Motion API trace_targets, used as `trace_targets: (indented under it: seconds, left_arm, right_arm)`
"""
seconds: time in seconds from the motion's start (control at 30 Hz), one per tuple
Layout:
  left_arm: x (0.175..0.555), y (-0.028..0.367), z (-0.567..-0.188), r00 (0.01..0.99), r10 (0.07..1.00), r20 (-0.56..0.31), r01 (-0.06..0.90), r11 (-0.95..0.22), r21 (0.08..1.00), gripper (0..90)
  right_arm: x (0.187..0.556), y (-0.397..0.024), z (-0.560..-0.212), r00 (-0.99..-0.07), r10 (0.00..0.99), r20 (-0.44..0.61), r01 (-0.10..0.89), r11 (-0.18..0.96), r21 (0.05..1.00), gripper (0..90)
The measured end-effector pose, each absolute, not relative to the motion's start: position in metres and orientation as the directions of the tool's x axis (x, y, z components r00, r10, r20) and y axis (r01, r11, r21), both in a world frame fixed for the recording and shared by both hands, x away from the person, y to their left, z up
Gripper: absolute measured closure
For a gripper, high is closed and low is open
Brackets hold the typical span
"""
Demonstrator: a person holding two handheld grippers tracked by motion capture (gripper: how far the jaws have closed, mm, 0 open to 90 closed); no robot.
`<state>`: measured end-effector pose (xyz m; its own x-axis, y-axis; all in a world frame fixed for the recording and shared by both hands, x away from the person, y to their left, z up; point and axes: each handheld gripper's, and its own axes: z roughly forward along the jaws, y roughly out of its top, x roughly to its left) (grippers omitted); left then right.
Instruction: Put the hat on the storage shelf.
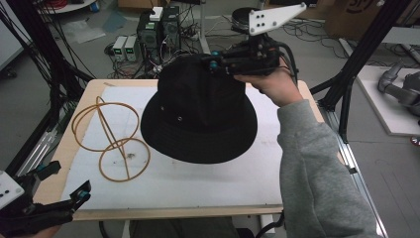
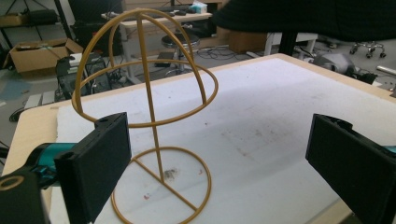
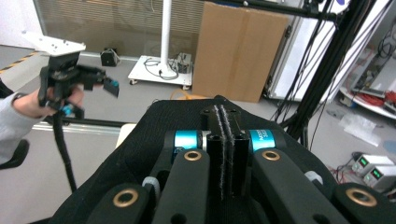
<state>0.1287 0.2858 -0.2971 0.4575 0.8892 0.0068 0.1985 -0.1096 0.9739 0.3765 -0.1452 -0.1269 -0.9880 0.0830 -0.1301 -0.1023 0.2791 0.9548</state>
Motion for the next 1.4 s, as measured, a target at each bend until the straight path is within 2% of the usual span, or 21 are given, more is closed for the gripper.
trace_targets:
  seconds: [0.27, 0.77, 1.07, 1.4]
  left_arm:
    - [0.115, 0.285, -0.301, 0.443, 0.896, 0.014, 0.219, -0.123, 0.968, 7.2]
    - [0.075, 0.3, -0.304, 0.368, 0.93, 0.018, 0.238, -0.113, 0.965, 7.2]
    - [0.055, 0.303, -0.307, 0.337, 0.941, 0.027, 0.242, -0.114, 0.964, 7.2]
    - [0.043, 0.31, -0.312, 0.306, 0.952, 0.016, 0.256, -0.098, 0.962, 7.2]
  right_arm:
    - [0.381, -0.083, -0.112, -0.987, 0.011, -0.158, -0.149, 0.265, 0.953, 90.0]
    - [0.381, 0.006, -0.102, -0.973, -0.059, -0.222, -0.23, 0.241, 0.943, 90.0]
    - [0.385, 0.071, -0.13, -0.971, -0.128, -0.202, -0.23, 0.274, 0.934, 90.0]
    - [0.393, 0.107, -0.175, -0.973, -0.159, -0.166, -0.211, 0.334, 0.919, 90.0]
